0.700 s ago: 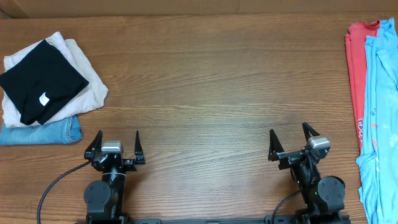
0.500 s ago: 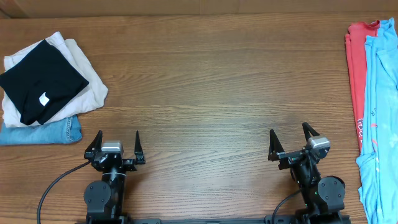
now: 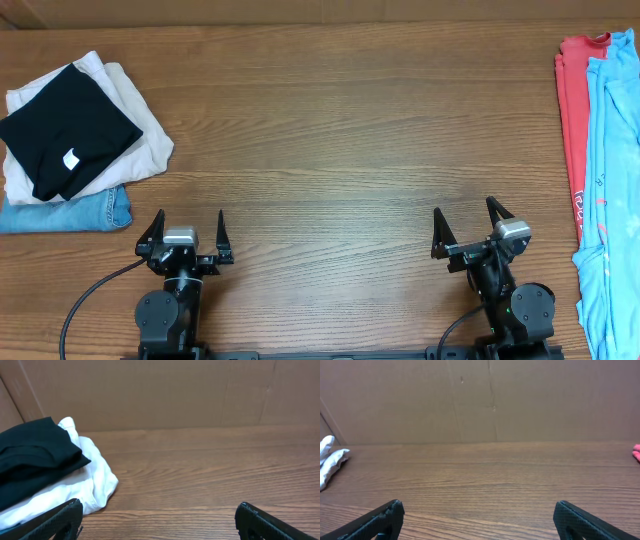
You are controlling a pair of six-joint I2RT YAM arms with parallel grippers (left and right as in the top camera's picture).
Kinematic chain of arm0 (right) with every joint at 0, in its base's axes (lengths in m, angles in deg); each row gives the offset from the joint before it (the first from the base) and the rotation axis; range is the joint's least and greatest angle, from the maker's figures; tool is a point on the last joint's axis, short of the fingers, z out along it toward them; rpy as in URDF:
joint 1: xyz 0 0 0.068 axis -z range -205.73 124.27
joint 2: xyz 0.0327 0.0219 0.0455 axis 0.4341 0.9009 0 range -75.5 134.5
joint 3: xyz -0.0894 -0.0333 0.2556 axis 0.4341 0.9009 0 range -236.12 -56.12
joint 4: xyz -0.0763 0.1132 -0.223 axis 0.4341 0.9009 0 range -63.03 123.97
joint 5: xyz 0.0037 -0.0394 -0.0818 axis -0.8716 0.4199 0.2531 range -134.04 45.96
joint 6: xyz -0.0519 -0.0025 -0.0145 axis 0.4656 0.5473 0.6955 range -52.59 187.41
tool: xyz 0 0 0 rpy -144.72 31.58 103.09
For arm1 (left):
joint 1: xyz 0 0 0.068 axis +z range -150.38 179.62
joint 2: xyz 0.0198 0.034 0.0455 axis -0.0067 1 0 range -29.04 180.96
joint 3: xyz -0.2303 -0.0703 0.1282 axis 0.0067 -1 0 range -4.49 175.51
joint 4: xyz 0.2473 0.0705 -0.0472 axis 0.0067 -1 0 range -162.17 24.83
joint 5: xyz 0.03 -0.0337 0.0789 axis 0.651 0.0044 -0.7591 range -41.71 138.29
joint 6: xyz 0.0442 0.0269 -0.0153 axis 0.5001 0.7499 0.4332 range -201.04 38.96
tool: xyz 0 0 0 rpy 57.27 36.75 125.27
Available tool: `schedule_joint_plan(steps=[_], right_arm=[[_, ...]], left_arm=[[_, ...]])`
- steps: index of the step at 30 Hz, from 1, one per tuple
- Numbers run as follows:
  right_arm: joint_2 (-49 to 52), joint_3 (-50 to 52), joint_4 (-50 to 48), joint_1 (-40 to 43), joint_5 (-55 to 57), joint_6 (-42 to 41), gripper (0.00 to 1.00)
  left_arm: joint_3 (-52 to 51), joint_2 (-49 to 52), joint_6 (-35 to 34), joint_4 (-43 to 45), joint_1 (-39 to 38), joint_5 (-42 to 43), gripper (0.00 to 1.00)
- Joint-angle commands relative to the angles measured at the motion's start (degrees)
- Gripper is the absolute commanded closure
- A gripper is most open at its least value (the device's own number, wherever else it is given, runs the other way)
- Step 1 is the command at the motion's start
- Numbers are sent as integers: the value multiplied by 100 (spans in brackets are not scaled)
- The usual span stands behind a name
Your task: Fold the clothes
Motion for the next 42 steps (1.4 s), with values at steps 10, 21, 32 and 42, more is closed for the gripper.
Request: schedule_joint_plan(steps=[10, 21, 32, 42], right_arm=[[-57, 59, -20, -28, -31, -39, 0], [-57, 59, -33, -28, -31, -39, 0], [-57, 55, -52, -28, -31, -190, 0], [72, -885, 752, -26, 713, -498, 0]], left_arm=[[-24, -61, 68, 7, 31, 85, 0], [-24, -61, 66, 37, 31, 92, 0], [-24, -57, 59, 24, 31, 83, 0], [774, -28, -170, -446, 31, 83, 0]])
